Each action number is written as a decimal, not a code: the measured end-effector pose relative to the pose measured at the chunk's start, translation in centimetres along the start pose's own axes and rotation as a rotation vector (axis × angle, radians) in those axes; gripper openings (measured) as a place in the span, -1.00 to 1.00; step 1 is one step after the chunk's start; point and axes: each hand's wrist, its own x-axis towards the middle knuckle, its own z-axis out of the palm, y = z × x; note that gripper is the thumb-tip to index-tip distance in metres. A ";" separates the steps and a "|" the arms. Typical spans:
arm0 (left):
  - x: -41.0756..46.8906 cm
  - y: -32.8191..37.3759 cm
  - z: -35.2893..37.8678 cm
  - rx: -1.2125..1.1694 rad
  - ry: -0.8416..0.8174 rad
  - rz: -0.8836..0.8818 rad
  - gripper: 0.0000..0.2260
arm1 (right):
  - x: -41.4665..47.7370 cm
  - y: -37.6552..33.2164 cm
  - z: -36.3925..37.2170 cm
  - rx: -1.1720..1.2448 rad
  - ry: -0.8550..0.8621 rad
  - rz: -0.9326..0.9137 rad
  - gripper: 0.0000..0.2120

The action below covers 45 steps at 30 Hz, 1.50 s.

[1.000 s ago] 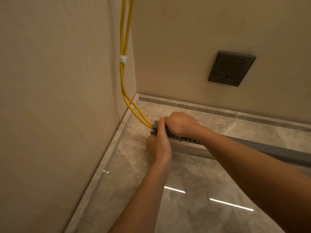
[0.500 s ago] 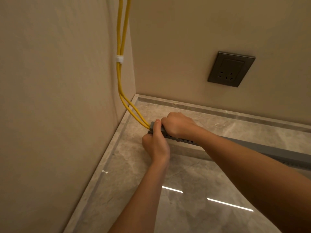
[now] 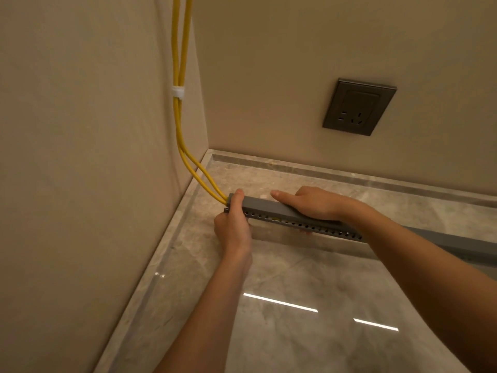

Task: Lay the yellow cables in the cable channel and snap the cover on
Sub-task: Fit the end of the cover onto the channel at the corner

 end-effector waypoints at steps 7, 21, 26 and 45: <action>-0.3 0.0 0.2 -0.048 -0.036 -0.026 -0.77 | -1.8 2.2 -0.8 0.014 -0.003 -0.050 -0.13; -3.0 -2.6 2.4 0.087 -0.206 -0.087 -0.64 | -0.6 1.9 1.1 -0.126 0.296 0.004 -0.61; -3.2 -2.6 2.5 0.050 -0.160 -0.030 -0.71 | 0.0 1.8 0.9 -0.113 0.181 0.061 -0.65; -2.6 -2.6 2.0 0.027 -0.116 -0.024 -0.76 | 0.1 1.1 1.8 -0.228 0.211 -0.017 -0.66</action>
